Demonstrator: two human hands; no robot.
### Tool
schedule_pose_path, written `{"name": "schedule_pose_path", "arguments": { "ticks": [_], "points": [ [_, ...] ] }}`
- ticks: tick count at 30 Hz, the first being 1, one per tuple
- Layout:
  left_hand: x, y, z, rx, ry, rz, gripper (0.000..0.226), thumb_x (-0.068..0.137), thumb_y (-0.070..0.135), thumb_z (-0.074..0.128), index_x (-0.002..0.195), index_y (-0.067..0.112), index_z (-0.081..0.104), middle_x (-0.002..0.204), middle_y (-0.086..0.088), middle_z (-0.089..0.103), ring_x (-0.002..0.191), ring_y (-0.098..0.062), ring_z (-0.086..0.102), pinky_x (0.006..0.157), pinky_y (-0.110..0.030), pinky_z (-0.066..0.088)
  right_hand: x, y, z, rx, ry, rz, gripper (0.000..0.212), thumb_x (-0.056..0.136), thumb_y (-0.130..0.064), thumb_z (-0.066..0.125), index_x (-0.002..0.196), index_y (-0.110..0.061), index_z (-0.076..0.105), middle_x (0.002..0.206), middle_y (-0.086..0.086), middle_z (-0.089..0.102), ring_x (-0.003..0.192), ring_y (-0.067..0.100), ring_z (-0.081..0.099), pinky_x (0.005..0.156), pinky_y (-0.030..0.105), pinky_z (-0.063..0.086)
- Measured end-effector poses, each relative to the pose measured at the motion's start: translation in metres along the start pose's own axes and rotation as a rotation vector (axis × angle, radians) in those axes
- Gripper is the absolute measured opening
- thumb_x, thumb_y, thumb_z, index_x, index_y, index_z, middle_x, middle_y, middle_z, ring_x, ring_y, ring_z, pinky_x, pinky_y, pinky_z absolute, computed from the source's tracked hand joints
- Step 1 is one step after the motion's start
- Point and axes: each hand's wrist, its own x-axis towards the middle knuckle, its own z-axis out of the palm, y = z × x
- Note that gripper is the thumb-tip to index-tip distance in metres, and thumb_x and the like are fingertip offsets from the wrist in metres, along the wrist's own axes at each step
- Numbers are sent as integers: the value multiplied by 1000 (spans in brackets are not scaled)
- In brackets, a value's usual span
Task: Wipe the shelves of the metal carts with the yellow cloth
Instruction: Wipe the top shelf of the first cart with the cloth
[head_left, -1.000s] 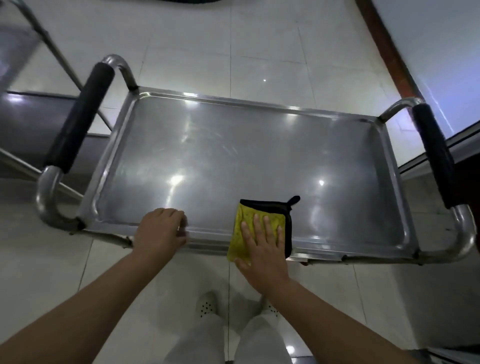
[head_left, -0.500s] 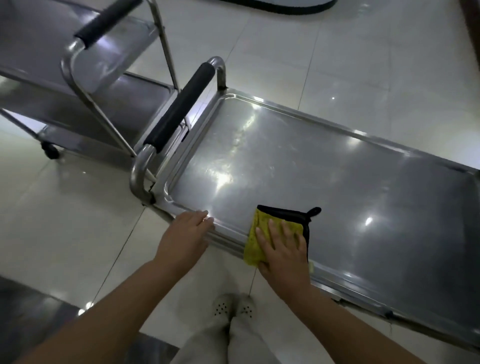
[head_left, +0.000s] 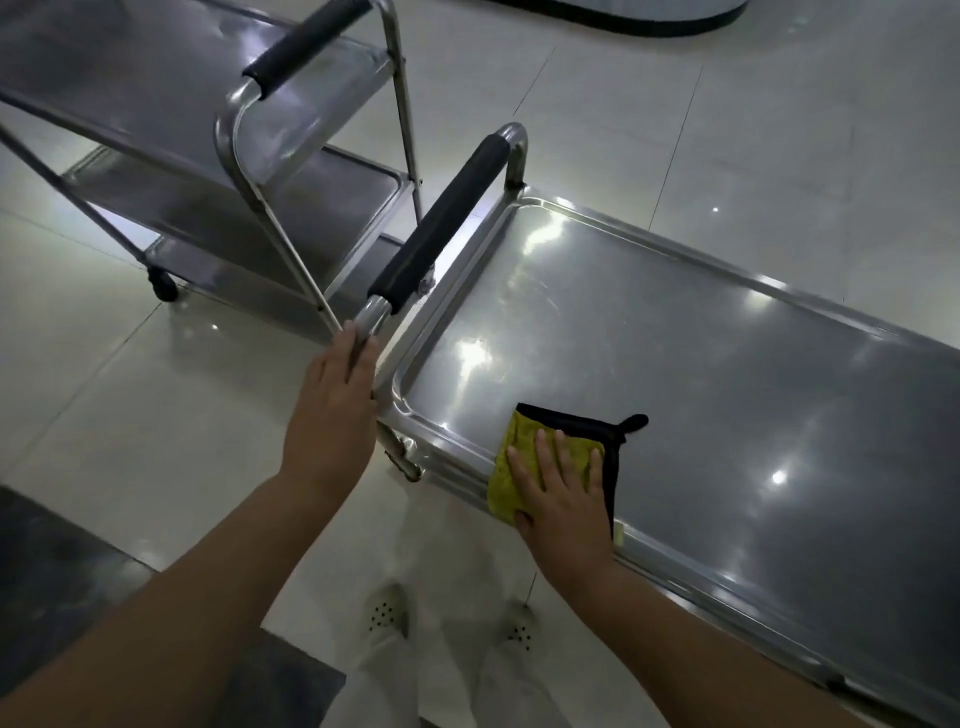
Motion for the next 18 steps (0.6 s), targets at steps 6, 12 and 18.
{"name": "schedule_pose_path", "arguments": {
  "ticks": [6, 12, 18],
  "points": [
    [1, -24, 1, -29, 31, 158, 78, 65, -13, 74, 136, -4, 44, 145, -21, 40, 125, -29, 34, 100, -35, 35, 48, -55, -1, -32, 1, 21, 89, 60, -36, 85, 139, -24, 47, 144, 17, 47, 134, 38, 41, 110, 64, 20],
    [7, -57, 0, -50, 20, 351, 63, 73, -6, 56, 136, -3, 47, 147, -19, 38, 137, -29, 32, 107, -40, 30, 98, -115, 2, -61, -5, 70, 91, 57, -41, 88, 139, -25, 50, 144, 16, 46, 134, 38, 42, 104, 65, 23],
    [6, -73, 5, -29, -14, 397, 74, 70, -11, 65, 139, -1, 42, 150, -18, 34, 140, -29, 29, 111, -39, 23, 113, -135, 11, -101, -16, 119, 97, 55, -48, 87, 140, -22, 49, 145, 15, 46, 134, 37, 42, 105, 63, 28]
  ]
}}
